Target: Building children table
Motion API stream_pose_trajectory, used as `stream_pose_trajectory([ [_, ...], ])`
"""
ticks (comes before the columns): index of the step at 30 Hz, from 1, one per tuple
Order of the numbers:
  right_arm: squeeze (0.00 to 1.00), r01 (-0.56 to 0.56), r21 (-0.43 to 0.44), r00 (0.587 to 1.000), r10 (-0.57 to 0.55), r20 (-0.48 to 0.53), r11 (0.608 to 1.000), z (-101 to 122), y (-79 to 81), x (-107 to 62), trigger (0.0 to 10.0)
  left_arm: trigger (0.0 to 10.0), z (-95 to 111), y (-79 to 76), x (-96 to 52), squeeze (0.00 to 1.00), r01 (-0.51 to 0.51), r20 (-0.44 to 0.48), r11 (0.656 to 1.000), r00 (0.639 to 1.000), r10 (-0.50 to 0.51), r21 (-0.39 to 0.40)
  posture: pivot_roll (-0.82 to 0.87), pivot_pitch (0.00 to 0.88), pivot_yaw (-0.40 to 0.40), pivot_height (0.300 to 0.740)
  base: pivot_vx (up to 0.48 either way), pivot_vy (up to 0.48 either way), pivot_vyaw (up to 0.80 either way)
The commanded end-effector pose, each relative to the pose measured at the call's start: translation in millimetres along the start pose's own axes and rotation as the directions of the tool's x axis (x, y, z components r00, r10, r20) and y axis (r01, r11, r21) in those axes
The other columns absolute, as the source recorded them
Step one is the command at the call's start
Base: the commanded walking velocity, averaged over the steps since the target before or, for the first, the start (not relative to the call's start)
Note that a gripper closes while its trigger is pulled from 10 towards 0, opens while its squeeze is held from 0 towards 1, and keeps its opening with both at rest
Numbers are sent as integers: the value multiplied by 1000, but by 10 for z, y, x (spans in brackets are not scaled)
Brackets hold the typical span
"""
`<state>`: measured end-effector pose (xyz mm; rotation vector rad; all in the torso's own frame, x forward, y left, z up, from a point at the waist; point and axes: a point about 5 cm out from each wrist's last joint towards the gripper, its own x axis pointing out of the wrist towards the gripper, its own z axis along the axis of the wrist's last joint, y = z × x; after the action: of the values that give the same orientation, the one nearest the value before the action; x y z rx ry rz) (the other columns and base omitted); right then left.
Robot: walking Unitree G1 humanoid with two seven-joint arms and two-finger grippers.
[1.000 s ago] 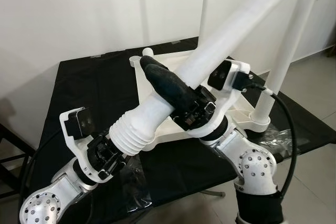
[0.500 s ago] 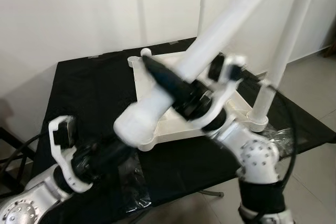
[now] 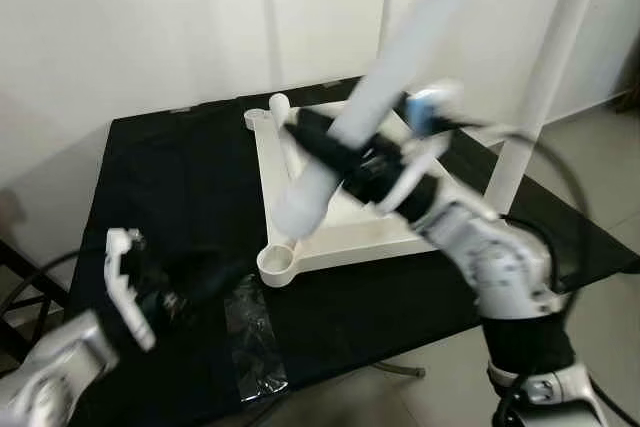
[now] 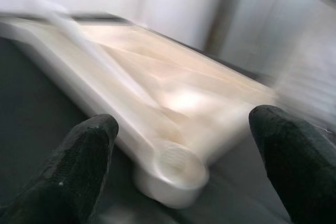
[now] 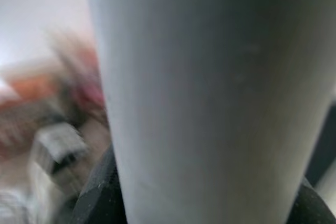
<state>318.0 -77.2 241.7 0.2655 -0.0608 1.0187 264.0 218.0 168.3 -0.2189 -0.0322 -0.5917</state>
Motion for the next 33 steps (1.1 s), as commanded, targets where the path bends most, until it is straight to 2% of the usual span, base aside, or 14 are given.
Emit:
stream_pose_trajectory([
  [1, 0, 65, -61, 997, -67, -24, 996, -18, -83, 4, 8353, 10000, -13, 68, 54, 0, -132, 3, 990, 991, 132, 57, -13, 11, 12, 740, 0, 0, 0],
  [2, 0, 81, -58, 996, -83, -36, 995, -35, -123, -7, 10000, 10000, -2, 34, 131, 0, -183, 14, 979, 983, 182, 91, -16, 32, 9, 740, 0, 0, 0],
  [5, 0, 82, -78, 995, -86, -50, 994, -46, -168, -31, 10000, 10000, -42, -226, 285, 0, -190, 2, 964, 981, 193, 184, -16, 67, 0, 740, 0, 0, 0],
  [7, 0, 82, -78, 995, -86, -50, 994, -46, -168, -31, 10000, 10000, -42, -226, 285, 0, -190, 2, 964, 981, 193, 184, -16, 67, 0, 740, 0, 0, 0],
  [13, 0, 52, -127, 997, -59, -48, 990, -75, -116, -59, 10000, 10000, -105, -364, 298, 0, -201, 4, 952, 979, 206, 233, -5, 101, -11, 740, 0, 0, 0],
  [14, 0, -2, -136, 999, -4, -41, 991, -110, -21, -91, 10000, 10000, -106, -369, 269, 0, -234, 16, 942, 971, 237, 239, -2, 111, -12, 740, 0, 0, 800],
  [15, 0, -2, -136, 999, -4, -41, 991, -110, -21, -91, 10000, 10000, -106, -369, 269, 0, -234, 16, 942, 971, 237, 239, -2, 111, -12, 740, 0, 0, 800],
  [18, 0, -175, -85, 985, 175, -8, 981, -191, 314, -196, 10000, 10000, -149, -418, 183, 0, -321, 52, 926, 947, 317, 199, -4, 122, 4, 740, 0, 0, 800],
  [21, 0, -210, -75, 978, 210, -7, 975, -204, 381, -221, 10000, 10000, -153, -428, 169, 0, -334, 60, 923, 943, 329, 189, -4, 121, 4, 740, 0, 0, 800],
  [22, 0, -228, -77, 974, 227, -16, 971, -228, 418, -241, 10000, 10000, -153, -431, 163, 0, -362, 71, 911, 932, 355, 199, -4, 118, 4, 740, 0, 0, 800],
  [24, 0, -220, -77, 975, 218, -34, 972, -281, 409, -260, 10000, 10000, -160, -430, 177, 0, -399, 82, 889, 917, 391, 225, -6, 108, 4, 740, 0, 0, 794],
  [27, 0, -217, -76, 976, 215, -35, 973, -286, 403, -262, 10000, 10000, -161, -434, 181, 0, -400, 82, 888, 916, 392, 226, -6, 108, 4, 740, 0, 0, 788],
  [28, 0, -158, -105, 987, 155, -39, 982, -306, 355, -268, 10000, 10000, -165, -425, 204, 0, -407, 83, 880, 913, 400, 243, -11, 87, 1, 740, 0, 0, 0],
  [33, 0, -56, -155, 998, 50, -40, 986, -350, 268, -281, 10000, 10000, -176, -393, 278, 0, -411, 78, 866, 910, 407, 283, -16, 66, 2, 740, 0, 288, 0],
])
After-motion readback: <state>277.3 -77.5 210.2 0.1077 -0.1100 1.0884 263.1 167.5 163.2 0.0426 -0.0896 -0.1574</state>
